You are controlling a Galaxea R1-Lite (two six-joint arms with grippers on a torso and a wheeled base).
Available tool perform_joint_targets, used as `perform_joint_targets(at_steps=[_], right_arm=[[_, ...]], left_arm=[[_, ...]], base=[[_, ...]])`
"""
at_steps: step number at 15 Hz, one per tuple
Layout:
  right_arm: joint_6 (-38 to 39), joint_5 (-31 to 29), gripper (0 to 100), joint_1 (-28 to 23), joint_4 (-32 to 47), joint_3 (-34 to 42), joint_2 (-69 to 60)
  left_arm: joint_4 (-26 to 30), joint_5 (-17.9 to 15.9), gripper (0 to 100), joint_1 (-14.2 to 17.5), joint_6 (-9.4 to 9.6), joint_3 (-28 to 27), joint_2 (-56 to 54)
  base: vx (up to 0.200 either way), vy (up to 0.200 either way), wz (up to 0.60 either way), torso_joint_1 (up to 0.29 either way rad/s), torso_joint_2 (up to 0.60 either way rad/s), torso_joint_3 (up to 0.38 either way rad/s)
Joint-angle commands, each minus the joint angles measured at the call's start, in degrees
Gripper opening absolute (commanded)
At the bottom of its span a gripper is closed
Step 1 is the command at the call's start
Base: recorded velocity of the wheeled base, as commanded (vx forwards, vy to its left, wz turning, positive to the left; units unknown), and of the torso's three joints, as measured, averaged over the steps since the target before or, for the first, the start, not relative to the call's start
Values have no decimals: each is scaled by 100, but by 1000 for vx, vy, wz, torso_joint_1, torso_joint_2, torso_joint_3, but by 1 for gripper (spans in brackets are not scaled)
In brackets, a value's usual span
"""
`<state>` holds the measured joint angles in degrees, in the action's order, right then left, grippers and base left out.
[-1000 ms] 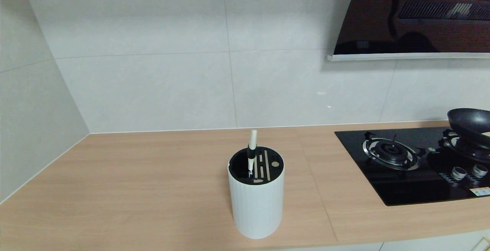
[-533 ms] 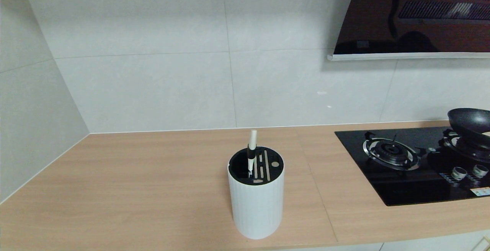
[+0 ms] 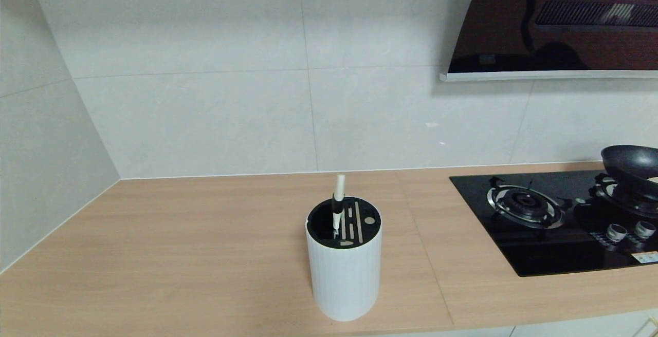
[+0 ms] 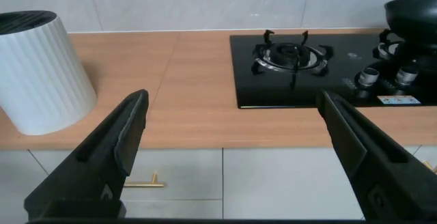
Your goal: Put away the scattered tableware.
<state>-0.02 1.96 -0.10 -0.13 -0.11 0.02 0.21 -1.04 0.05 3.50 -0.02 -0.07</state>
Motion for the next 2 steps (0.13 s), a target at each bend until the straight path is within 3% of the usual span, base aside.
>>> perform_joint_targets(at_steps=[1, 2], right_arm=[[-6, 6, 100, 1, 13, 2, 6], [-6, -3, 100, 1, 13, 2, 6]], left_arm=[[-3, 16, 100, 4, -350, 2, 7], [-3, 16, 100, 4, -297, 2, 7]], base=[[0, 0, 0, 0, 0, 0], [0, 0, 0, 0, 0, 0]])
